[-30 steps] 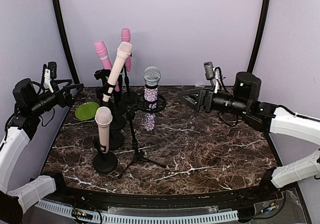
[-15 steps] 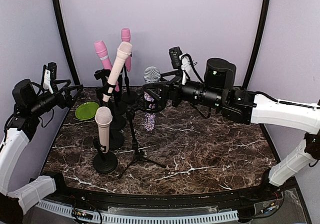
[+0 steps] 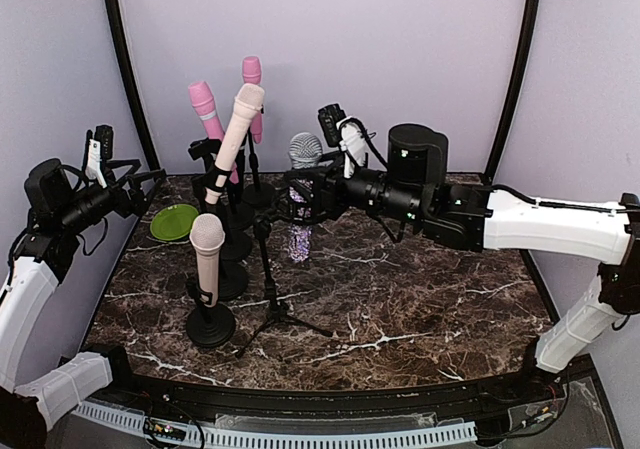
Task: Remove the microphone from the stand
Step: Move the microphone stand with the microphone to the center of the board.
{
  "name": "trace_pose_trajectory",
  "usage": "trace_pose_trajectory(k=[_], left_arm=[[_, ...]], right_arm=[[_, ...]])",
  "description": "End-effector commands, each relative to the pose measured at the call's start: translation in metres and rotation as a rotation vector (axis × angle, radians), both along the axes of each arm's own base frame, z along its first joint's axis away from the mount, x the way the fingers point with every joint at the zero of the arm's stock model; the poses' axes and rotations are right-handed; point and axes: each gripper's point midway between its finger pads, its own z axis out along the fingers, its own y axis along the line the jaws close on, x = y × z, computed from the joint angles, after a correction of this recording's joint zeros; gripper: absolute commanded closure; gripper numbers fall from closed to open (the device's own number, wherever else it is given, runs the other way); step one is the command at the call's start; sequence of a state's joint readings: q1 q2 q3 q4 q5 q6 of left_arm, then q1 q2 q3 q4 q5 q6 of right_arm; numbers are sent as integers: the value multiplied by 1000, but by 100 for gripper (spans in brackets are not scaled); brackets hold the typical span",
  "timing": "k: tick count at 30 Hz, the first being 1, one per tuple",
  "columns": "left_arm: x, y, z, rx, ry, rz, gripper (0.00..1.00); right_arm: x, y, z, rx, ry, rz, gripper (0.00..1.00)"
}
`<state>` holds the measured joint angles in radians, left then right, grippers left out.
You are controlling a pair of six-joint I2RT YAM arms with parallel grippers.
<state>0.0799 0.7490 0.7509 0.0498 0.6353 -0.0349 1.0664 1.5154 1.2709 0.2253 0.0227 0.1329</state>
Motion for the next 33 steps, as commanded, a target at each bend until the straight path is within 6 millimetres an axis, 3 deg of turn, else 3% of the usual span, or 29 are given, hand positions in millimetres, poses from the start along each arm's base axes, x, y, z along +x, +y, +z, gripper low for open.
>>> trace_pose_trajectory(k=[1,8,12,13,21,27,33], left_arm=[[-3,-1,0,15,-6,-6,1],[-5,-8,5,9,-17,-43,2],[-3,-19,20,37,5,-47,6],[-2,-23,33,53,-14,-55,6],[-14,-88,77,102,-16,-245,7],[-31,-150,77,146,28,-439,7],[-34,-208,57,189,114,-600,6]], right_arm=[[4,-2,28,78,-39,-55,62],[16,-24,37,105,-46,-194,81],[27,-43,43,96,-57,-302,87],[30,-47,45,90,-62,-327,88],[44,-75,59,95,-97,-467,92],[46,-88,70,108,-133,-482,92],[47,-84,66,110,-146,-394,91]])
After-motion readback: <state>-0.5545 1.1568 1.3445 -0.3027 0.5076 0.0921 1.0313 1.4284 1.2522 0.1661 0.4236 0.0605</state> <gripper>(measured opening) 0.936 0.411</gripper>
